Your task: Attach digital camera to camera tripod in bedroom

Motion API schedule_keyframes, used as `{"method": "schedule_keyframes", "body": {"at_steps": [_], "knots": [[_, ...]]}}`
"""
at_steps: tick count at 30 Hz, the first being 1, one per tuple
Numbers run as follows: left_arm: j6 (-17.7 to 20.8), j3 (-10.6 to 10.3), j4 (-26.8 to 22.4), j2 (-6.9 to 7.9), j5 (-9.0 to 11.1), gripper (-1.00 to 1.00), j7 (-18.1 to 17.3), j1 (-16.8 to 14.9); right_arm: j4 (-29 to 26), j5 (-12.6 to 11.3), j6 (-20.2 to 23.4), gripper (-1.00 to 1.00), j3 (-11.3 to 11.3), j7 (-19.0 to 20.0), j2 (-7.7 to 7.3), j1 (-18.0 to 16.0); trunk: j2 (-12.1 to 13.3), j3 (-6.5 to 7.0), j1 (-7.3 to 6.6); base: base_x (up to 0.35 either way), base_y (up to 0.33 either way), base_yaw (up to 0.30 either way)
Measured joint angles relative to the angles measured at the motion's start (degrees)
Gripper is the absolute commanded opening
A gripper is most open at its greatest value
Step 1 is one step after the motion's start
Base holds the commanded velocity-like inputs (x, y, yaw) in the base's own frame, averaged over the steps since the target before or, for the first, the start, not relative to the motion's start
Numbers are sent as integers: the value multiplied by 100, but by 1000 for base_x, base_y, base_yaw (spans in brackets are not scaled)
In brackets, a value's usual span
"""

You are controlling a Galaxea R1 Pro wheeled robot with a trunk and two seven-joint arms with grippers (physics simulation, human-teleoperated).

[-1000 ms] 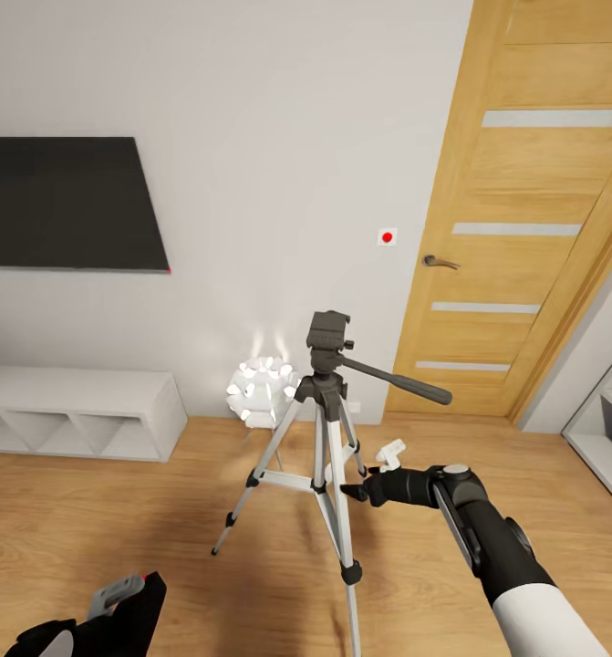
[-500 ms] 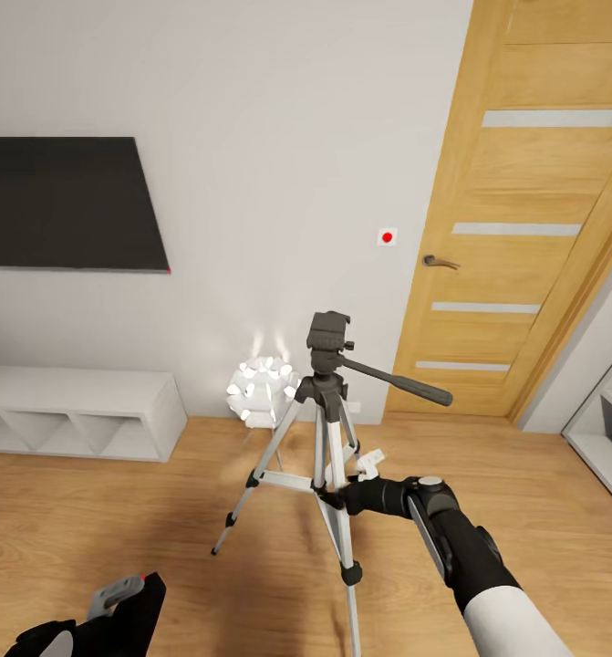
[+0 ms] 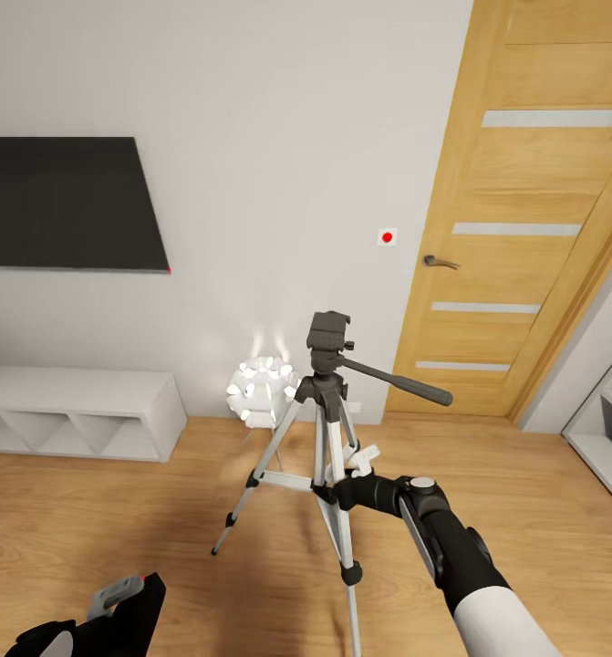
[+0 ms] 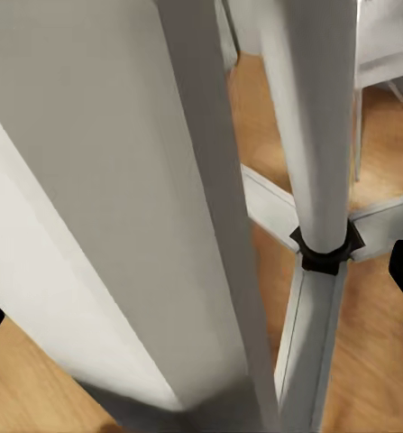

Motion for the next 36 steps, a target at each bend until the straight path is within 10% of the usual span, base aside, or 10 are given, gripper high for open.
{"method": "schedule_keyframes", "body": {"at_steps": [7,8,21,27,32,36], "knots": [[-3,0,0,0,0,-100,0,2,0,34,-14,100,6,-57,37,0,0,0,0,0,0,0],[-4,0,0,0,1,-100,0,0,0,39,-14,-100,7,-66,45,0,0,0,0,0,0,0],[-24,1,-404,-139,-47,-100,84,0,18,-4,-27,-100,5,-175,60,0,-1,0,0,0,0,0],[186,18,-1550,-208,-137,-100,1002,-51,33,1,-140,-100,5,-175,47,0,0,2,0,0,0,0],[1723,83,-2655,-247,-93,-100,1895,-1291,35,22,-174,-100,4,-168,36,0,-1,2,0,0,0,0],[2444,679,-2681,-417,-40,-100,2054,-2537,33,-2,-170,-100,6,-178,21,-2,0,0,-1,0,0,0]]}}
